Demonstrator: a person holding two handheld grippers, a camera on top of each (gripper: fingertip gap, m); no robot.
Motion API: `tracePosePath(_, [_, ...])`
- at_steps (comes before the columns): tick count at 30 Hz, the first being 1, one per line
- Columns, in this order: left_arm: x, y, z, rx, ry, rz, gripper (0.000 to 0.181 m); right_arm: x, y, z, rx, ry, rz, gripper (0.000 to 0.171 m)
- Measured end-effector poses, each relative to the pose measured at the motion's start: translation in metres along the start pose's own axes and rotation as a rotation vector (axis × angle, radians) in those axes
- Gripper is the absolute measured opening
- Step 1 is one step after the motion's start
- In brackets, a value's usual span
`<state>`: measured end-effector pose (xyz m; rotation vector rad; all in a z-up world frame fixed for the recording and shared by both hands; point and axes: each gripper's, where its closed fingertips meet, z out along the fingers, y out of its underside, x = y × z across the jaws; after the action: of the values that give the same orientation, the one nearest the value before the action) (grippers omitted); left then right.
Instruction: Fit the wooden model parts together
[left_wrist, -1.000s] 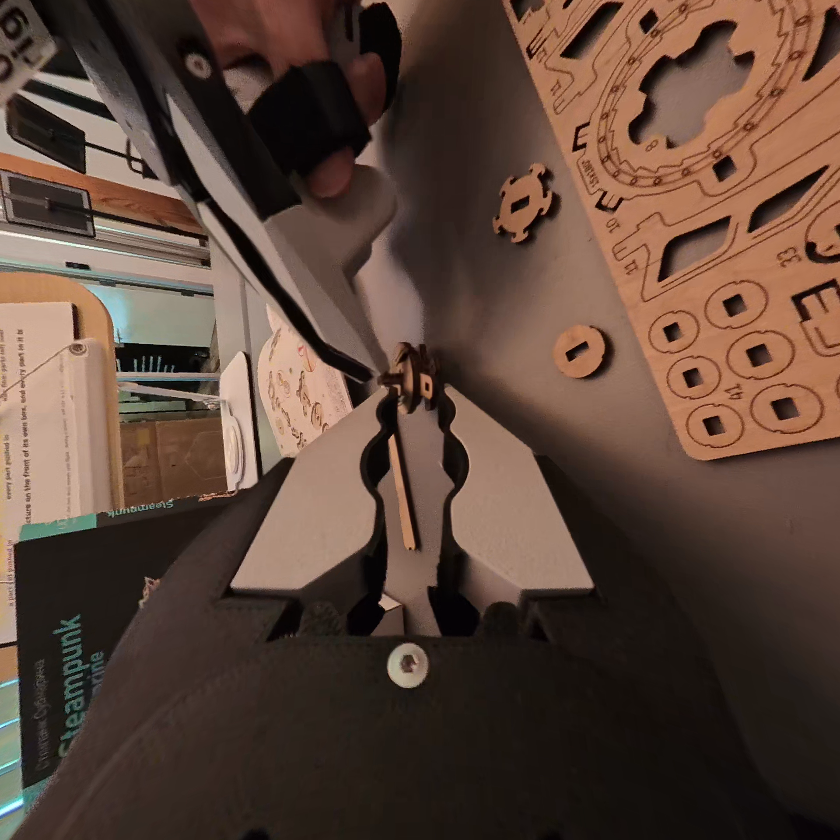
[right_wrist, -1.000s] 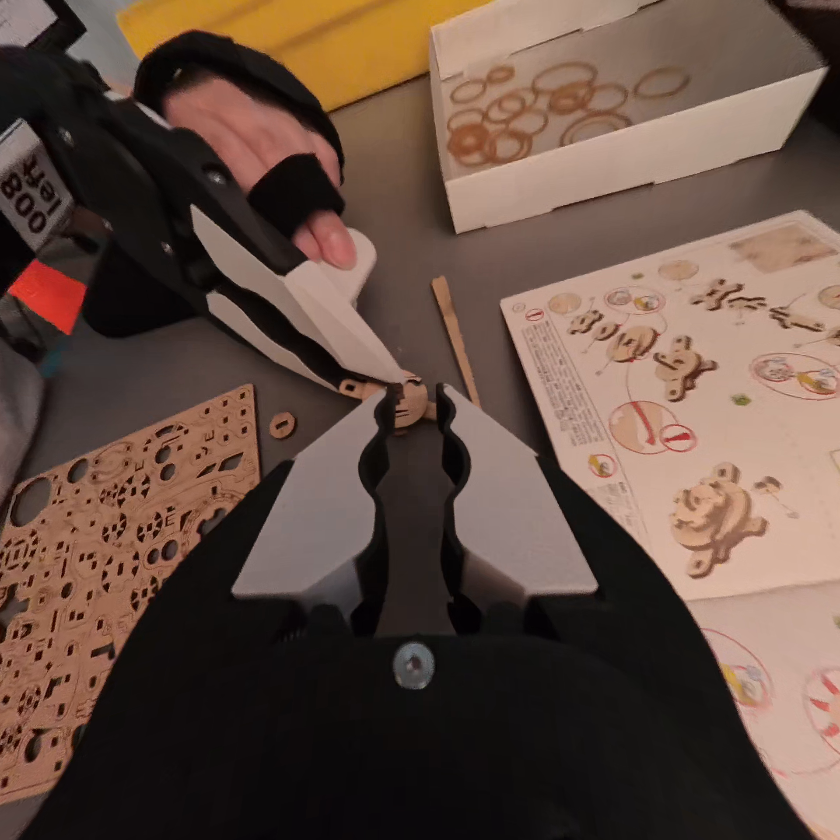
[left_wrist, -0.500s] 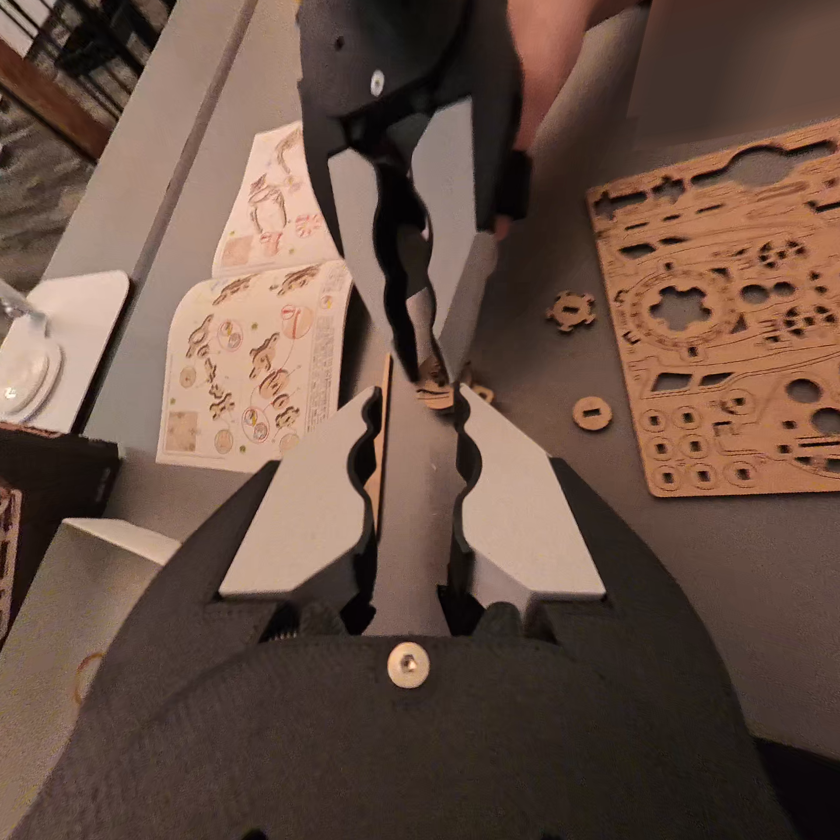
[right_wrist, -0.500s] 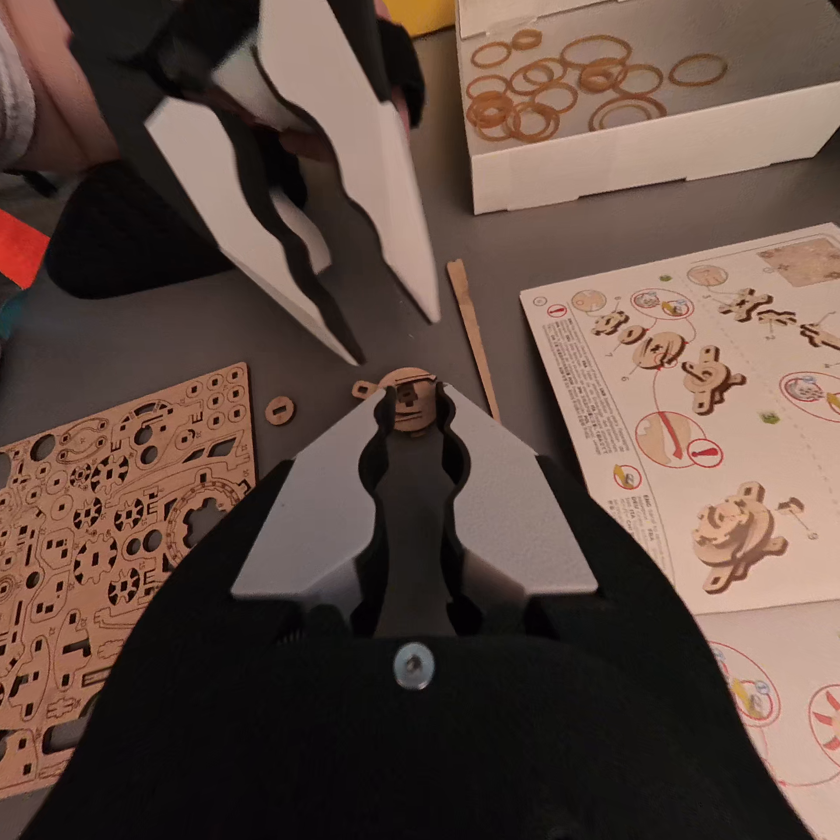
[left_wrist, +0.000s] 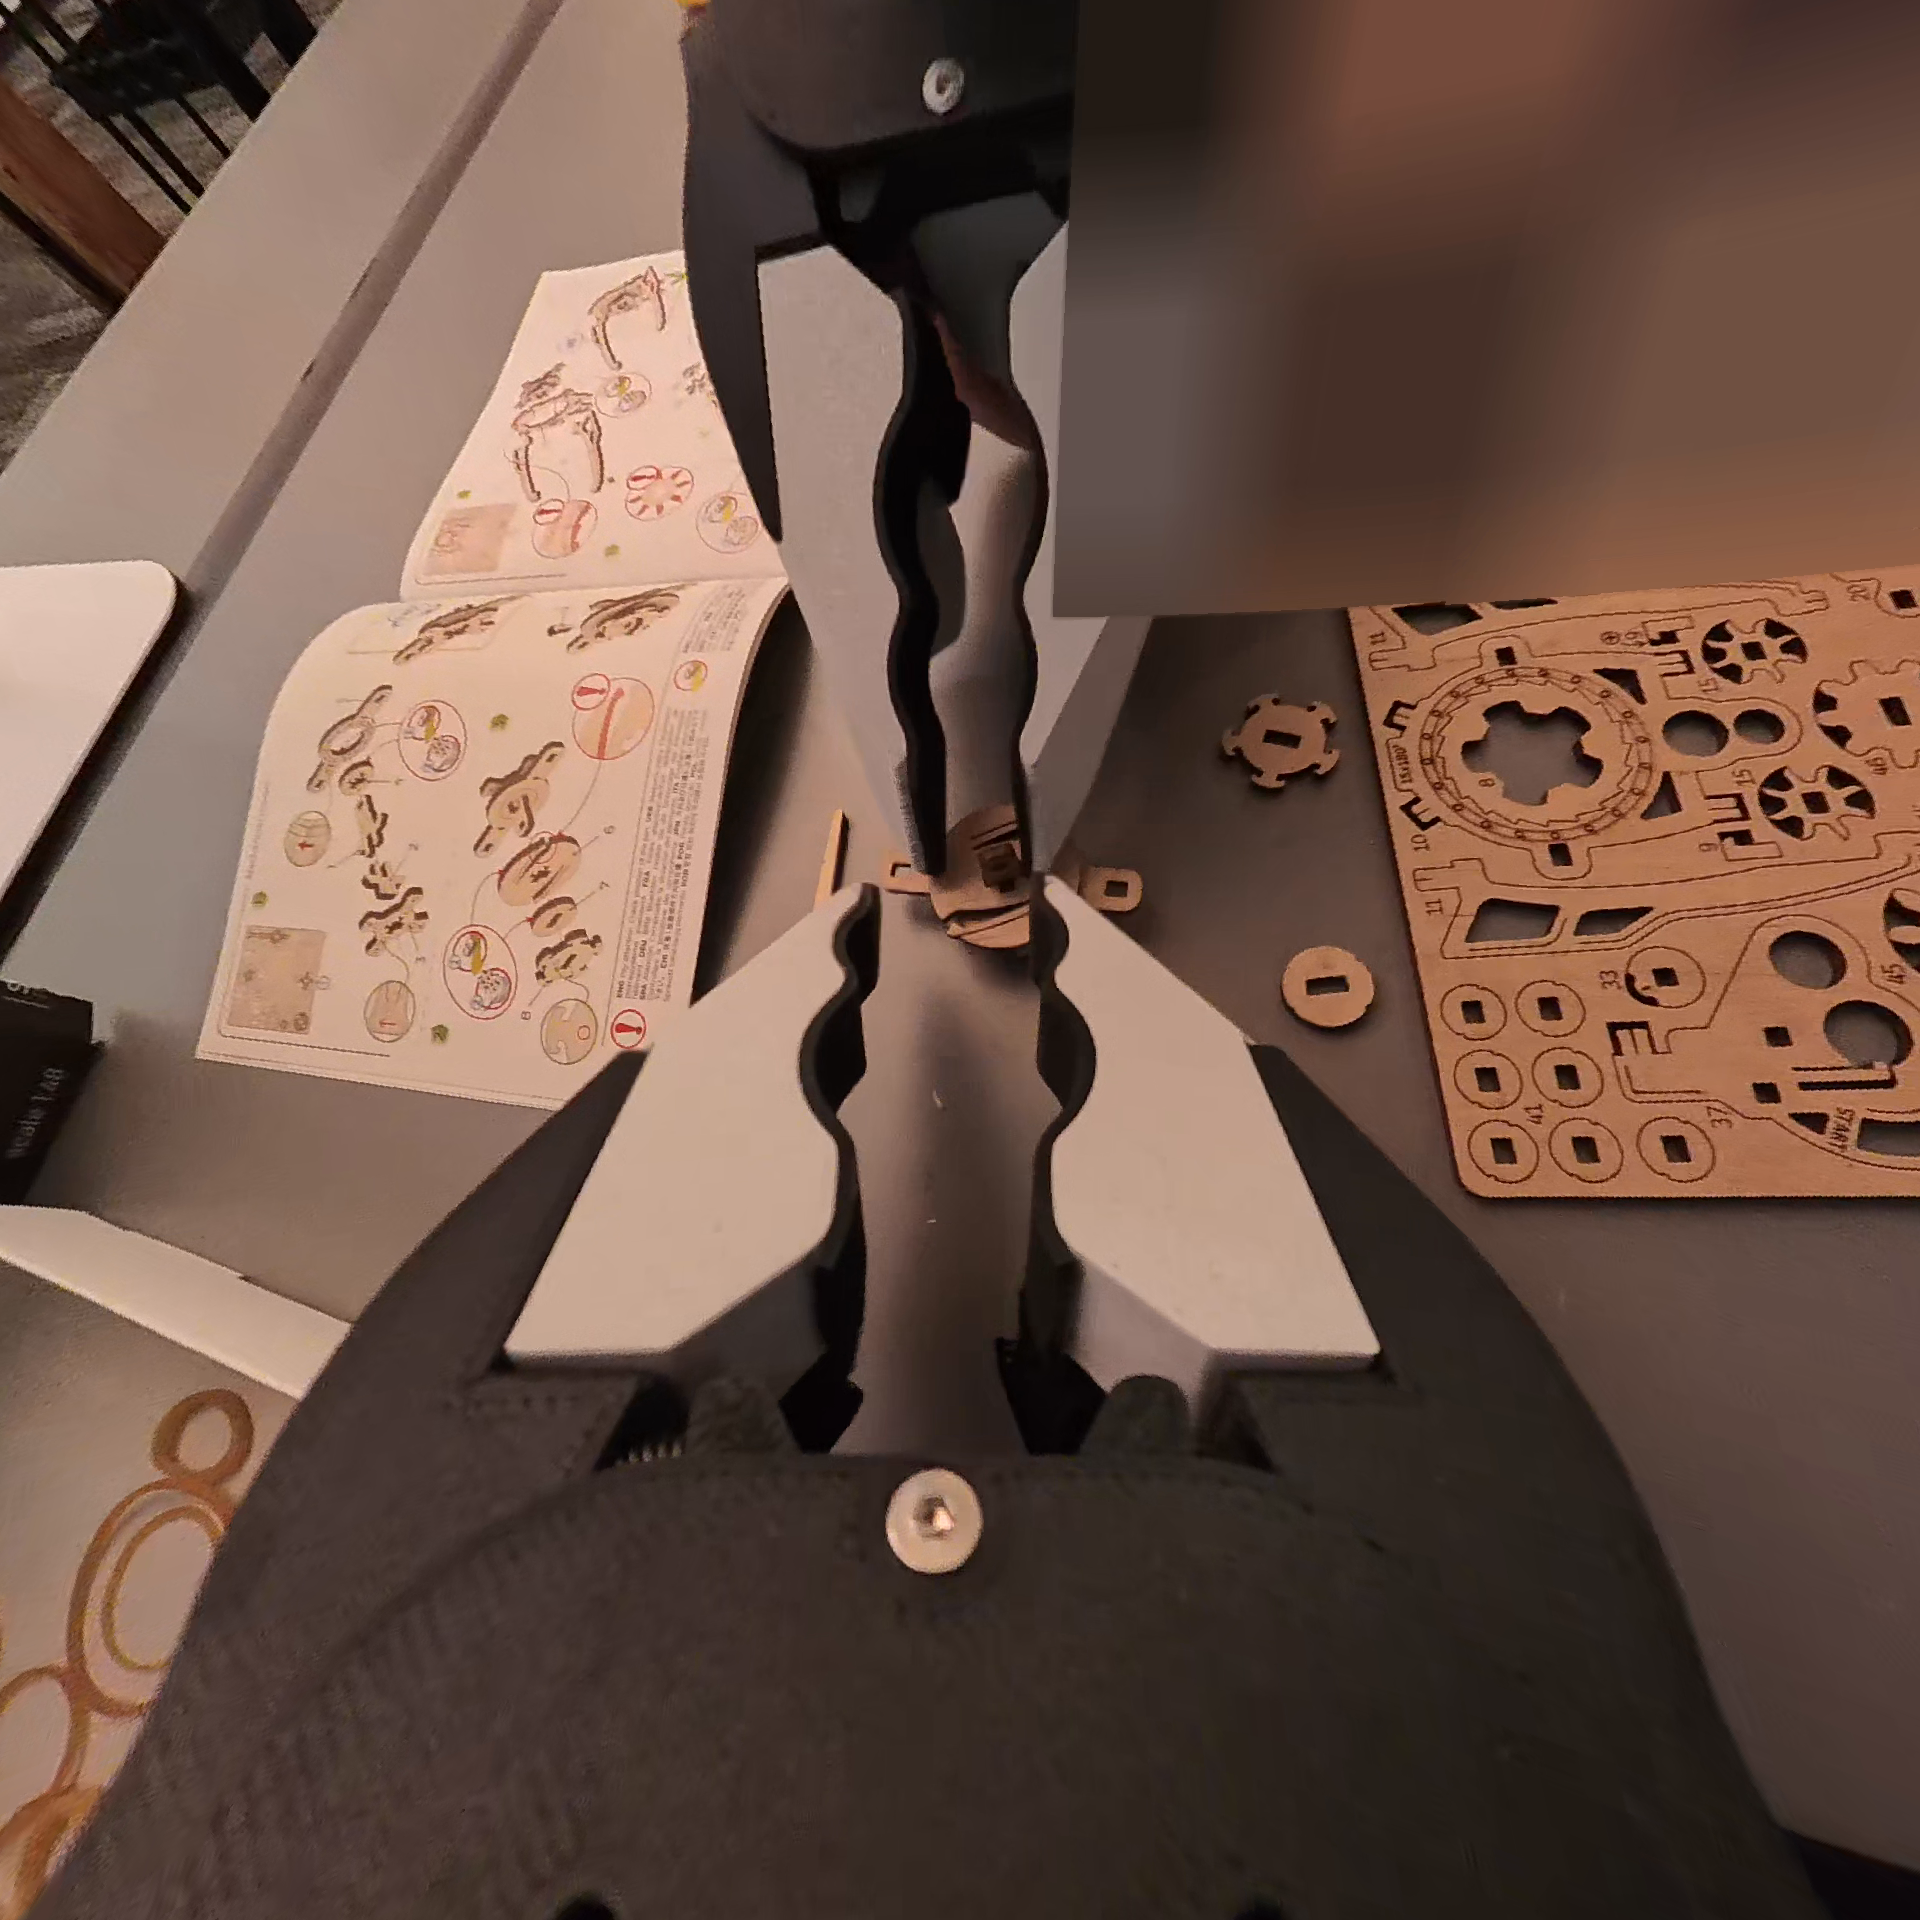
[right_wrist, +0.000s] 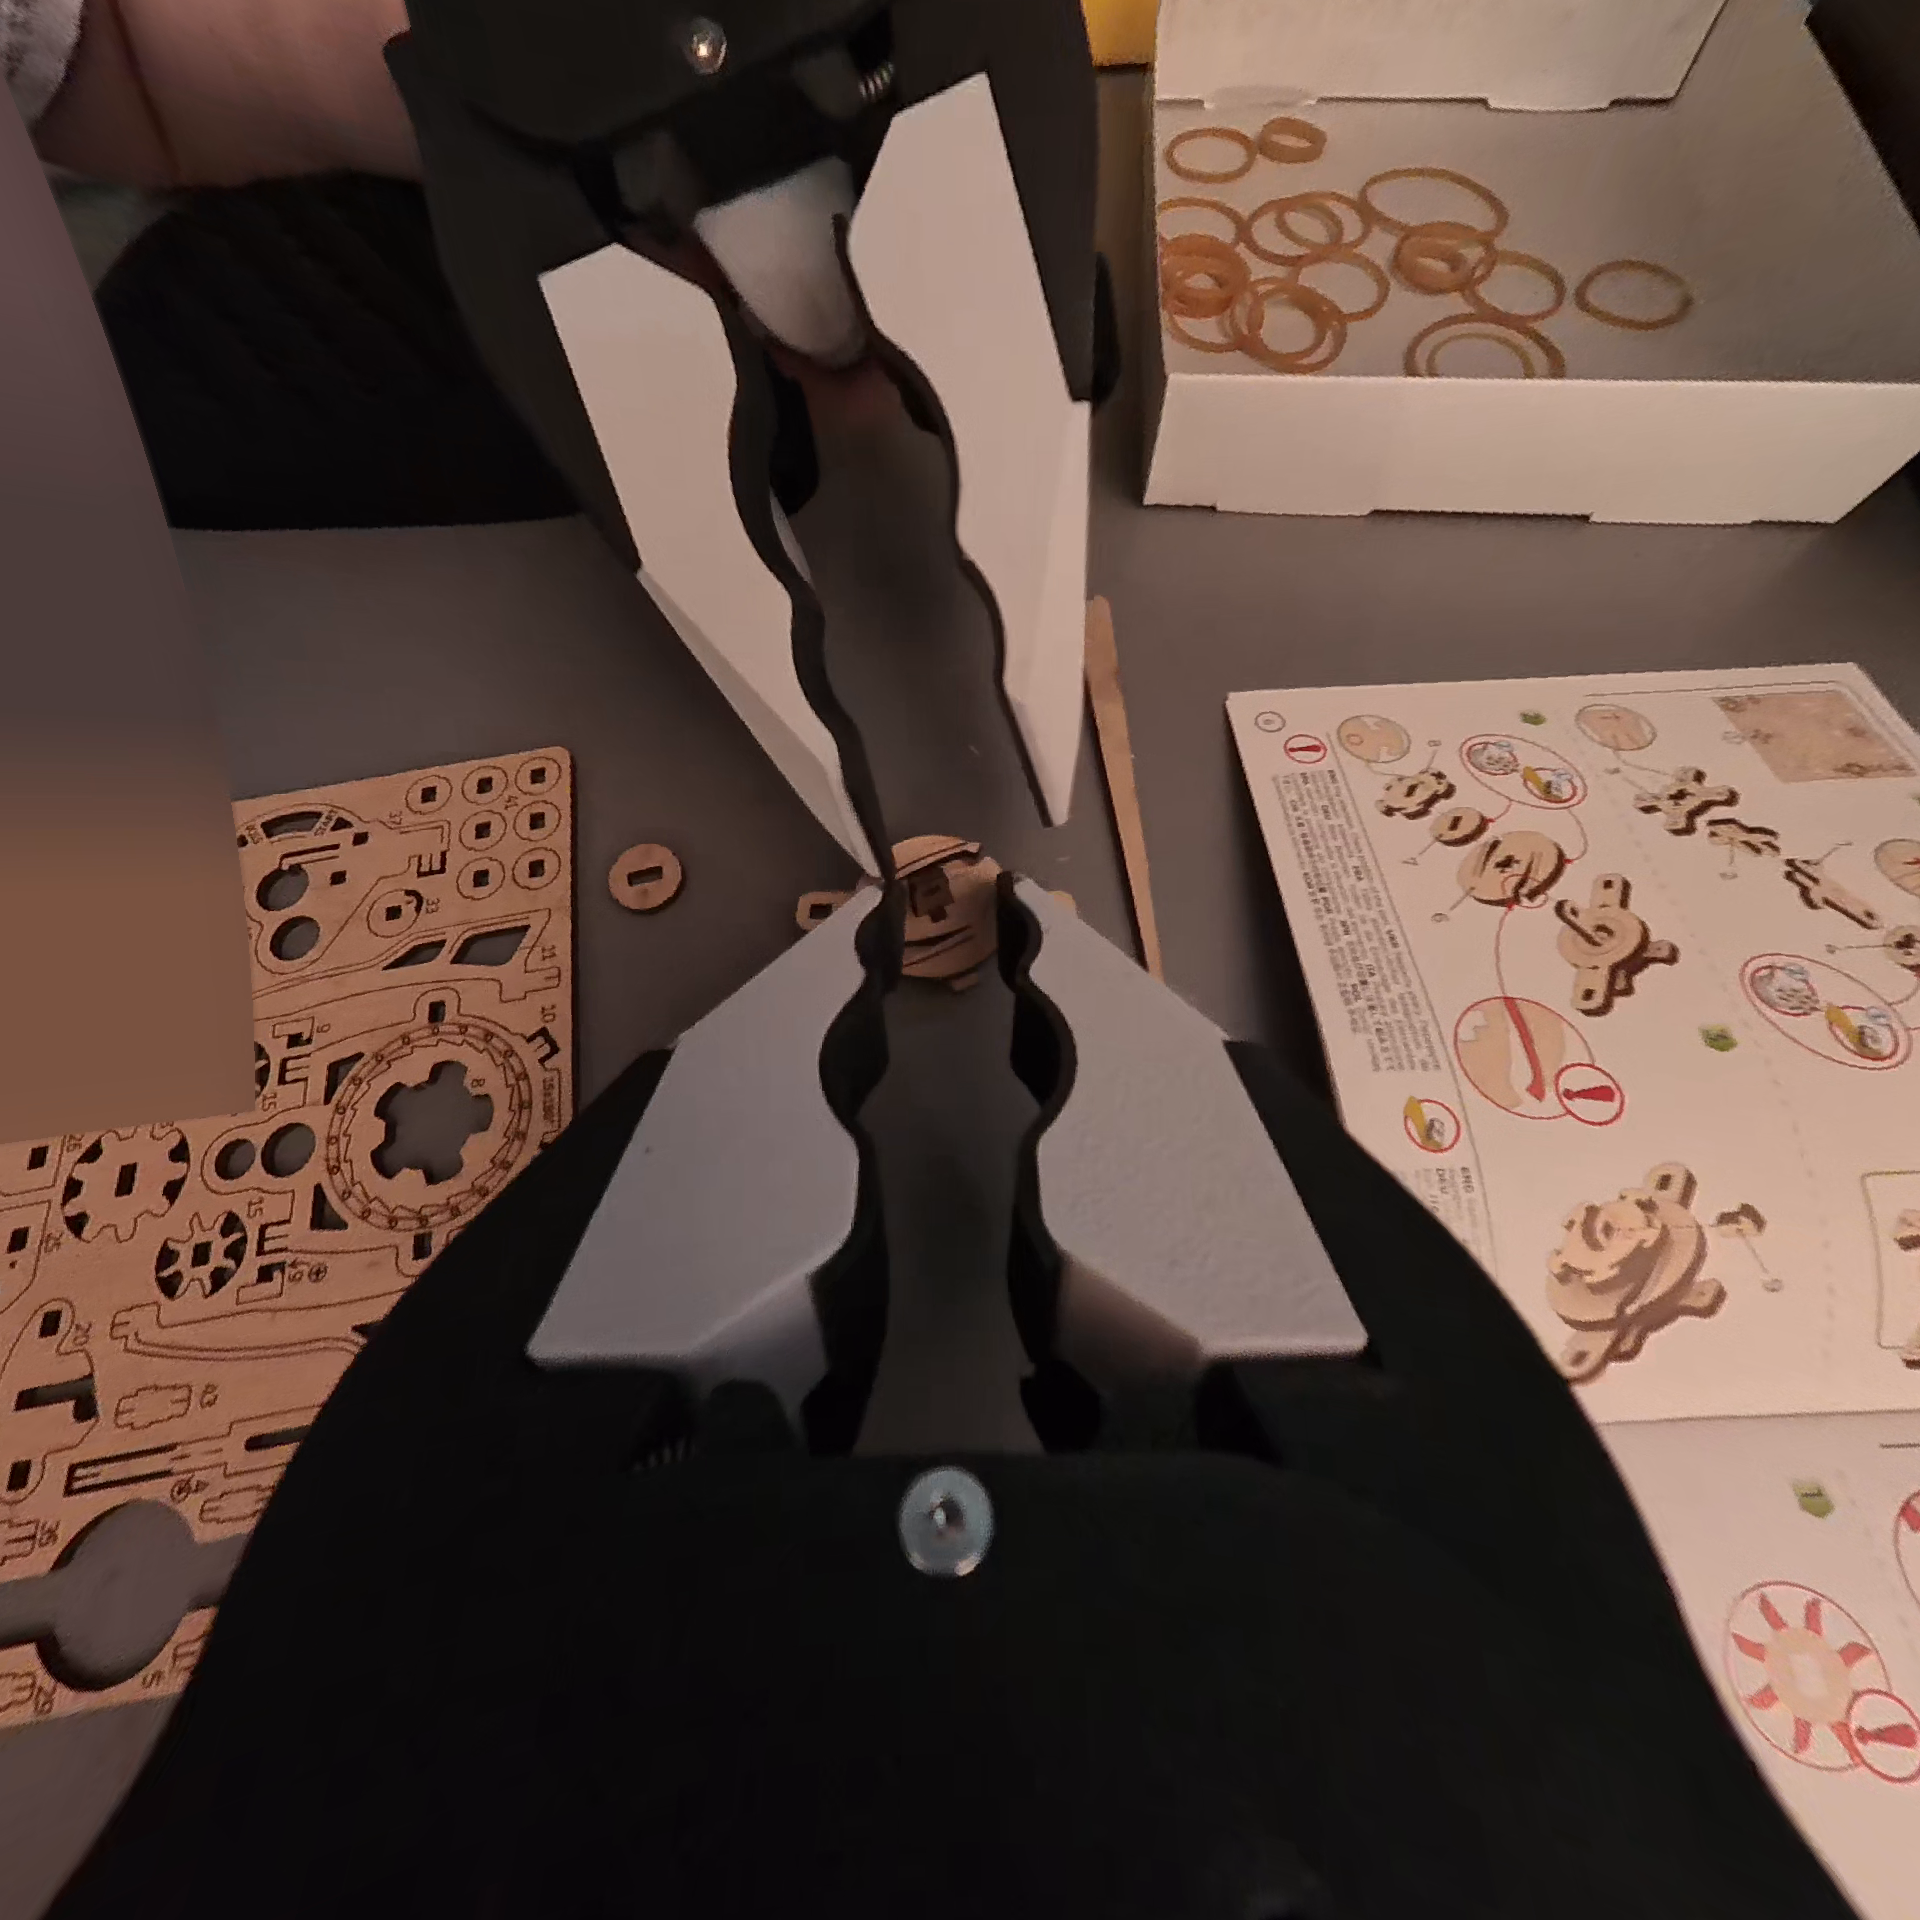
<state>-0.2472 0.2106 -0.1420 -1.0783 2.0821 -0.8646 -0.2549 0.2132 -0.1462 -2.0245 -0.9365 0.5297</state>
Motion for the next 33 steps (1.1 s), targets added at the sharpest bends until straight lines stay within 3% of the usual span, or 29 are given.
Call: tracePosePath(33, [0.012, -0.004, 0.006, 0.006, 0.022, -0.005, 0.012, -0.008, 0.005, -0.005, 0.014, -0.142, -0.018, 0.014])
